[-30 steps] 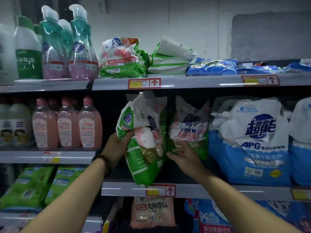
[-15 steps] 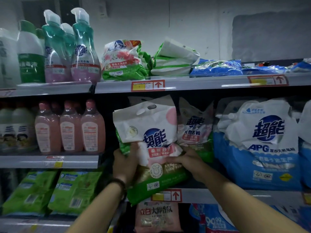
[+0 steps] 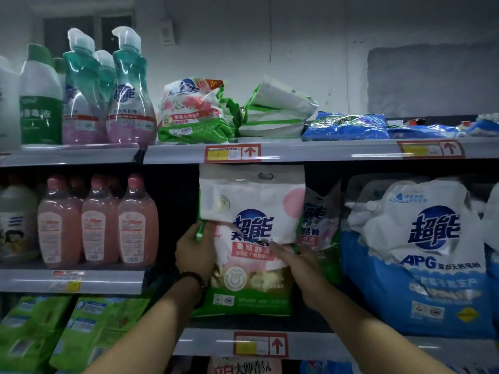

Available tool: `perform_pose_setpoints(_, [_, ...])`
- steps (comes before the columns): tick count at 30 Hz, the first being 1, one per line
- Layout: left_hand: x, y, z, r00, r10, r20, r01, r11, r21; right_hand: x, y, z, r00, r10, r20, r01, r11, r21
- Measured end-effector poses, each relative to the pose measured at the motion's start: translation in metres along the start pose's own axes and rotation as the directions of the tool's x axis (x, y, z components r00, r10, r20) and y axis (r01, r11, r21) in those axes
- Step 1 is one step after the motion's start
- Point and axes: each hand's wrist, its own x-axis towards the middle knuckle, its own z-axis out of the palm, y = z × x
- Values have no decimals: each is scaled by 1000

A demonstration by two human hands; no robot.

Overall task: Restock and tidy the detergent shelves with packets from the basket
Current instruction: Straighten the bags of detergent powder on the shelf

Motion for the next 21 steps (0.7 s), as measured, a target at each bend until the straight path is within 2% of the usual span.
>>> perform_pose_setpoints(3, [16, -16, 8, 996, -18, 92, 29, 993, -115, 18, -9, -4, 998, -47, -35, 43, 995, -91])
perform_pose_setpoints(6, [29, -33, 13, 997, -9, 81, 22, 987, -156, 40, -15, 2, 978, -143, -151, 98, 957, -274])
perform_pose_setpoints(9, [40, -43, 20, 999, 0, 38, 7, 982, -188, 66, -36, 20, 929, -160, -334, 19, 922, -387])
perform_pose_setpoints(11, [44, -48, 27, 1000, 12, -23, -16, 983, -185, 84, -48, 28, 899, -172, -402, -27, 895, -445])
perform_pose_setpoints(14, [50, -62, 28, 998, -5, -67, -4, 990, -144, 102, -40, 32, 916, -174, -362, -1, 900, -436])
perform_pose_setpoints(17, [57, -75, 25, 999, -26, -42, 25, 999, -34, 94, -12, 26, 960, -145, -241, 56, 938, -341])
perform_pose_setpoints(21, [40, -81, 18, 1000, -2, -8, 3, 994, 111, 58, 30, 12, 989, -125, -76, 92, 936, -339])
